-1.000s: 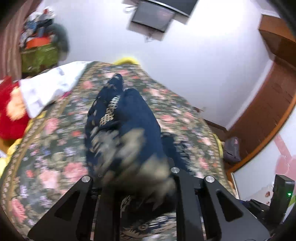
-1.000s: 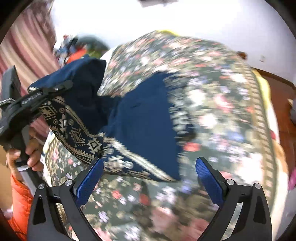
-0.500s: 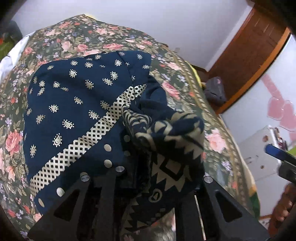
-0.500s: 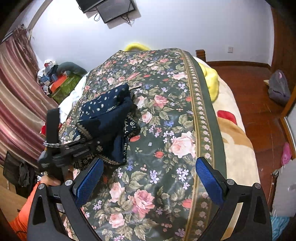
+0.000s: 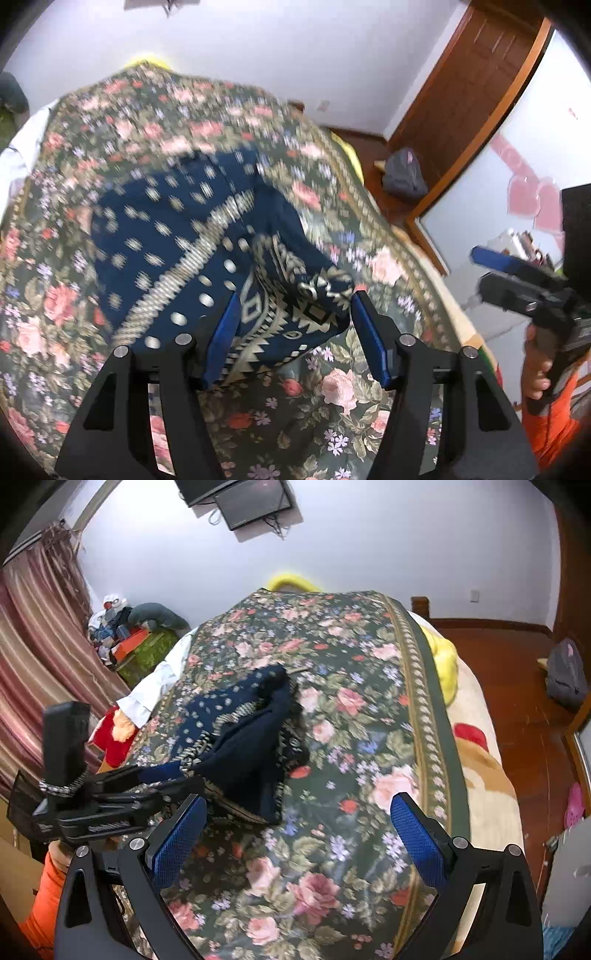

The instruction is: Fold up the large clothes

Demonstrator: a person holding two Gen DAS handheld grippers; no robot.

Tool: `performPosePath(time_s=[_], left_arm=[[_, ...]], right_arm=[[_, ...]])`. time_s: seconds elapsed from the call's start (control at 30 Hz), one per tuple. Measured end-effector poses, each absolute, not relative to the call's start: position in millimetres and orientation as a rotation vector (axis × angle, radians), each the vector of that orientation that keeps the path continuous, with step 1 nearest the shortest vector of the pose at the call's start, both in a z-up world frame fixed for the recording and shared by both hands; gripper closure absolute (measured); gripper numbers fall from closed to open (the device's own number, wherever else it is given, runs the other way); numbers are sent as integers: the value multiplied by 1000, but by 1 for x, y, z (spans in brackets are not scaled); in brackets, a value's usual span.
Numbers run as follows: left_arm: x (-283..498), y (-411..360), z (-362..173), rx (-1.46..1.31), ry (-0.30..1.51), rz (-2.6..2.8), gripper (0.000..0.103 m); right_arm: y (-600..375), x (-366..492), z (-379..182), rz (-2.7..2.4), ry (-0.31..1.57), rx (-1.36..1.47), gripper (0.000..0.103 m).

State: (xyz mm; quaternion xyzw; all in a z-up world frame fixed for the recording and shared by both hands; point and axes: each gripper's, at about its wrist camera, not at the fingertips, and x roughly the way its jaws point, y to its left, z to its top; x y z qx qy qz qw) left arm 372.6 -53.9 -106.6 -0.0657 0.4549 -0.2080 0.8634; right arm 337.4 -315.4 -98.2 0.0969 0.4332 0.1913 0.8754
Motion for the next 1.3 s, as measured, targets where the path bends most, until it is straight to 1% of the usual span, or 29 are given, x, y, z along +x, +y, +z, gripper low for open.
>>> performPosePath(time_s=[0.03, 0.13, 0.17, 0.3, 0.37, 0.5, 0.53, 0.6, 0.63, 0.8, 1.0, 1.17, 1.3], left_arm=[[372, -47, -99, -142, 929, -427, 41], [371, -23, -86, -128, 875, -361, 35], [371, -13, -86, -109, 863, -318, 34], [375, 19, -107, -94, 906, -207, 34], [377, 28, -130, -89, 971, -191, 34], [374, 26, -170, -22, 1064, -171, 33], [369, 26, -176, -19, 1056, -170, 32], [361, 29, -179, -27, 1026, -165, 25], [358, 31, -178, -38, 1025, -170, 20], [346, 35, -188, -85, 1027, -198, 19], [334, 50, -179, -112, 1022, -195, 19], [338, 62, -160, -43, 973, -126, 19], [353, 77, -146, -125, 950, -116, 19]], right_arm=[[-310, 339, -95, 409, 899, 198, 3], [-287, 350, -89, 449, 890, 187, 3], [-276, 356, -87, 472, 890, 184, 3], [-235, 382, -95, 521, 915, 150, 3], [-213, 395, -108, 527, 943, 110, 3], [-192, 417, -159, 487, 1065, 37, 3], [-194, 420, -172, 467, 1094, 27, 3], [-204, 422, -198, 418, 1149, 6, 3], [-212, 422, -207, 430, 1167, 25, 3], [-253, 413, -232, 445, 1254, 179, 3], [-271, 393, -222, 408, 1235, 65, 3], [-258, 392, -176, 450, 1123, 9, 3], [-241, 406, -150, 493, 1056, 46, 0]])
